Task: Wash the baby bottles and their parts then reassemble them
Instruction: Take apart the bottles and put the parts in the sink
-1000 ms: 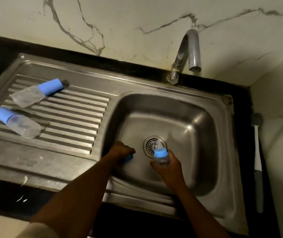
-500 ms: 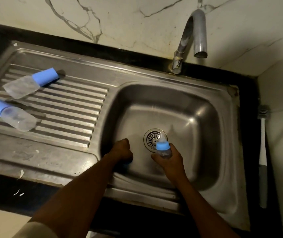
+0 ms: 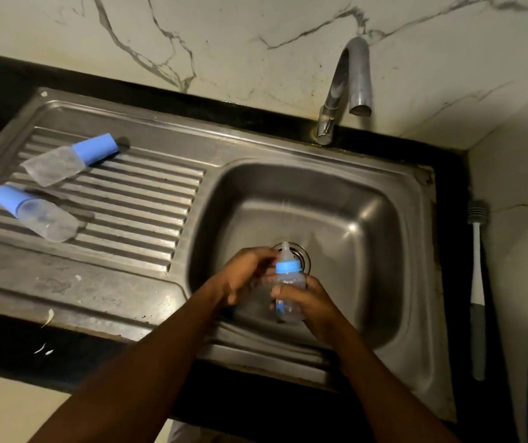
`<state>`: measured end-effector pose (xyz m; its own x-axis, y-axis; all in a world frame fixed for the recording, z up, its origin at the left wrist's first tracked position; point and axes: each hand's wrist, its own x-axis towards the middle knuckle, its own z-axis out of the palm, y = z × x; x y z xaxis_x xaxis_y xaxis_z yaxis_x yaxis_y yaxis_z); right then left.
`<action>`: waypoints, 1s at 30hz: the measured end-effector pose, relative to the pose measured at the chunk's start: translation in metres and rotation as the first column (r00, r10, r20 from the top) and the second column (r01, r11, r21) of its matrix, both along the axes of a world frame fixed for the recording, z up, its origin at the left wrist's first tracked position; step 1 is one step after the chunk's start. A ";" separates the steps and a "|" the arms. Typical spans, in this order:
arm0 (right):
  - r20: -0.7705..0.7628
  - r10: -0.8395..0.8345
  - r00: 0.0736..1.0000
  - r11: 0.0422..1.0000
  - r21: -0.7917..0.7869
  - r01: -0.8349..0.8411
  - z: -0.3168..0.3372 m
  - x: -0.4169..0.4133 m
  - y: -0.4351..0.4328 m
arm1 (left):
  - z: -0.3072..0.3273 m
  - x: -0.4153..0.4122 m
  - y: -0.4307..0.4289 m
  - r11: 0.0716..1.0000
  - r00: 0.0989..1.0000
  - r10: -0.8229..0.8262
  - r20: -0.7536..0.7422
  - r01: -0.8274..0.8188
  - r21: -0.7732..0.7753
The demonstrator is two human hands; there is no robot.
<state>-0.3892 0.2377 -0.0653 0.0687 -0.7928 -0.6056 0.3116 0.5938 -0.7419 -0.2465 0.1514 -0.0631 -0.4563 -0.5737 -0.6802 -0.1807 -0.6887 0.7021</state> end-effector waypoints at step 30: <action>-0.139 0.122 0.983 0.985 -0.101 -0.136 0.031 -0.003 -0.015 | 0.045 -0.005 0.002 0.978 0.911 0.201 -0.361 -0.167 0.123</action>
